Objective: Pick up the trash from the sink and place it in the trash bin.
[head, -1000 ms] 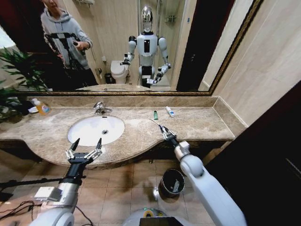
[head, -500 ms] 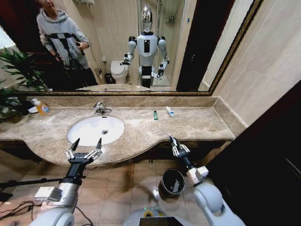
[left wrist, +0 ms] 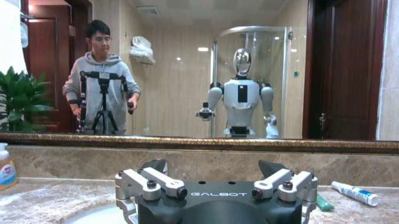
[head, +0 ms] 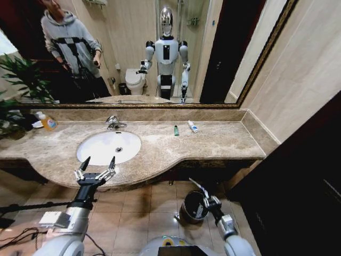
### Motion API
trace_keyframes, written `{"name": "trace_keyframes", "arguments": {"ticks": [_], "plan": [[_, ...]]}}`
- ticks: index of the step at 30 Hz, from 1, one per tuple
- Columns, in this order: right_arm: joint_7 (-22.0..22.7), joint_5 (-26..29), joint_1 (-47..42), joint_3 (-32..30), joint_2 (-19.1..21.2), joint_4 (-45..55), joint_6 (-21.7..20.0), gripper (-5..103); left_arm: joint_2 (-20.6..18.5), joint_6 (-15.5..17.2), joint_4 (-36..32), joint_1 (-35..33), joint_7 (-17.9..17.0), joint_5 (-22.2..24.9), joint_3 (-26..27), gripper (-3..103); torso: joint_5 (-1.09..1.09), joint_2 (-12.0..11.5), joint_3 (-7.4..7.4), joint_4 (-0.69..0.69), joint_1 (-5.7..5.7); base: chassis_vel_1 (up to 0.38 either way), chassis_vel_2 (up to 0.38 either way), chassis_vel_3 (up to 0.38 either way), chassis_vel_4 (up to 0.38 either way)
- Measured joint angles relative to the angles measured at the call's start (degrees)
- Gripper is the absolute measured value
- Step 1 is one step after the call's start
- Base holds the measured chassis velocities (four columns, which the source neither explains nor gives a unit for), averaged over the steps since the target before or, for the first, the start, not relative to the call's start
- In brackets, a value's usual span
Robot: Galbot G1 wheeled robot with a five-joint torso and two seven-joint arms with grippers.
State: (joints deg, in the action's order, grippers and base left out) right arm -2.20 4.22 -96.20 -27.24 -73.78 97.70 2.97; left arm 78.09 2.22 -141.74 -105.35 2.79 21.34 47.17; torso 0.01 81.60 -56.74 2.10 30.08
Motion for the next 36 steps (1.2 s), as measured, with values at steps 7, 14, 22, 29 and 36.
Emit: {"name": "trace_keyframes", "arguments": {"ticks": [7, 14, 22, 29, 36], "plan": [[-4.8, -6.2, 3.9, 1.0, -0.2, -6.7, -3.2, 20, 0.0, 0.0, 0.0, 0.0, 0.0, 0.0, 0.0, 100, 0.00, 0.0, 0.00, 0.01, 0.00, 0.000, 0.000, 0.000, 0.000], [-7.5, -11.6, 8.4, 2.1, -0.7, -12.5, -5.6, 20, 0.0, 0.0, 0.0, 0.0, 0.0, 0.0, 0.0, 100, 0.00, 0.0, 0.00, 0.01, 0.00, 0.000, 0.000, 0.000, 0.000], [-8.4, -14.3, 13.8, 4.7, -0.7, -19.7, -6.9, 20, 0.0, 0.0, 0.0, 0.0, 0.0, 0.0, 0.0, 100, -0.01, 0.0, 0.00, 0.01, 0.00, 0.000, 0.000, 0.000, 0.000], [-9.2, -17.4, 20.4, 5.2, -1.5, -30.0, -6.3, 20, 0.0, 0.0, 0.0, 0.0, 0.0, 0.0, 0.0, 100, 0.00, 0.0, -0.01, 0.00, 0.00, 0.000, 0.000, 0.000, 0.000], [-10.1, -19.3, 27.2, 5.3, -1.3, -40.1, -4.9, 20, 0.0, 0.0, 0.0, 0.0, 0.0, 0.0, 0.0, 100, -0.01, 0.0, -0.01, 0.01, 0.00, 0.000, 0.000, 0.000, 0.000]]}}
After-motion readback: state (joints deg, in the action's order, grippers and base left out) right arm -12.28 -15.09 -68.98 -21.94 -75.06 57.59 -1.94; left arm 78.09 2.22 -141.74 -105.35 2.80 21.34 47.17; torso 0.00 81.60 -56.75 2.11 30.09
